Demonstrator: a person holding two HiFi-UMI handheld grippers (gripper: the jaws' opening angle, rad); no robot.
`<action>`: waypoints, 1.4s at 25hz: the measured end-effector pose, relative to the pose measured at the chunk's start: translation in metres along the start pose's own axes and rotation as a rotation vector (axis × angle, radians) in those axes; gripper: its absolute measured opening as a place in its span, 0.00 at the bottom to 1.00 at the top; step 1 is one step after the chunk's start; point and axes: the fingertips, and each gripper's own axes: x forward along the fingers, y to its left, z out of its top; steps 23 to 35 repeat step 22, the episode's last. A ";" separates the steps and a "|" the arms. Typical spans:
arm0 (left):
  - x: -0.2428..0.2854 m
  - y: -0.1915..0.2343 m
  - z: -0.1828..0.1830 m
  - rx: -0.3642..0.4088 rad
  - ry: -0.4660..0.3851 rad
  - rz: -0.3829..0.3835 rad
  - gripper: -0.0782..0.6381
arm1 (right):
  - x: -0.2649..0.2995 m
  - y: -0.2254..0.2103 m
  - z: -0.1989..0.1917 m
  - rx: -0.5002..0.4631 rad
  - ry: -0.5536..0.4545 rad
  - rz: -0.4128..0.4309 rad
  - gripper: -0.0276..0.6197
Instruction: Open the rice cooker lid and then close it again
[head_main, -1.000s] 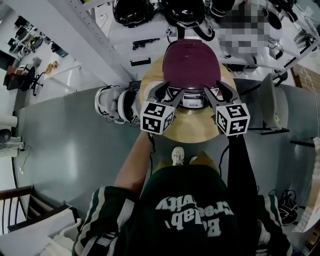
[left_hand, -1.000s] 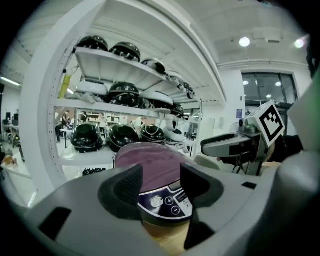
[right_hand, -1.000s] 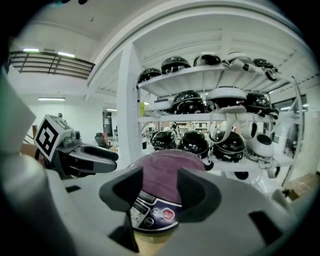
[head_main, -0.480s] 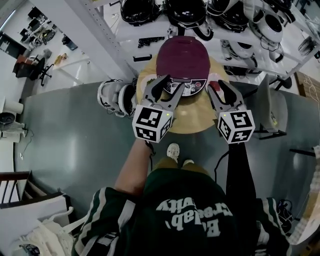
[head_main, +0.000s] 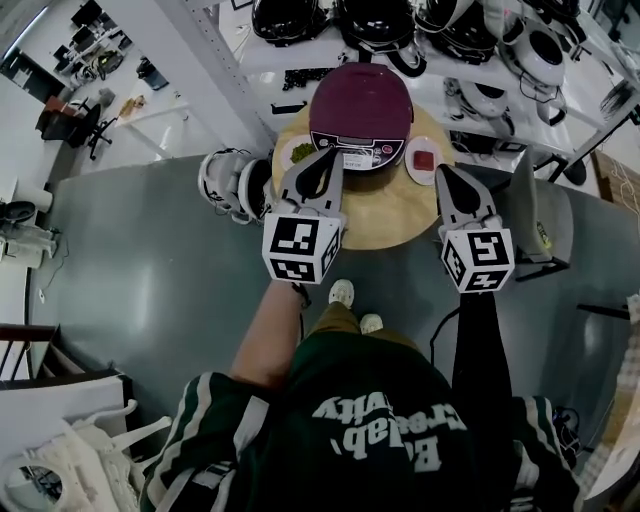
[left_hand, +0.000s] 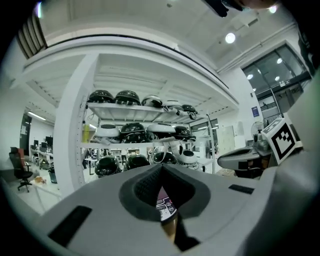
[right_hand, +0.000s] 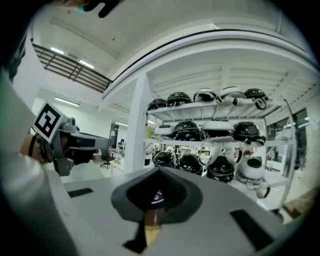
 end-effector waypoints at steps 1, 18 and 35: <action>-0.002 -0.002 0.000 0.004 0.000 0.005 0.11 | -0.003 -0.001 0.001 -0.005 -0.004 -0.003 0.05; -0.015 -0.035 0.008 0.071 -0.024 -0.041 0.11 | -0.019 0.001 0.003 -0.016 0.002 -0.013 0.05; -0.021 -0.036 0.006 0.092 -0.017 -0.046 0.11 | -0.022 0.007 0.003 -0.016 0.001 -0.018 0.05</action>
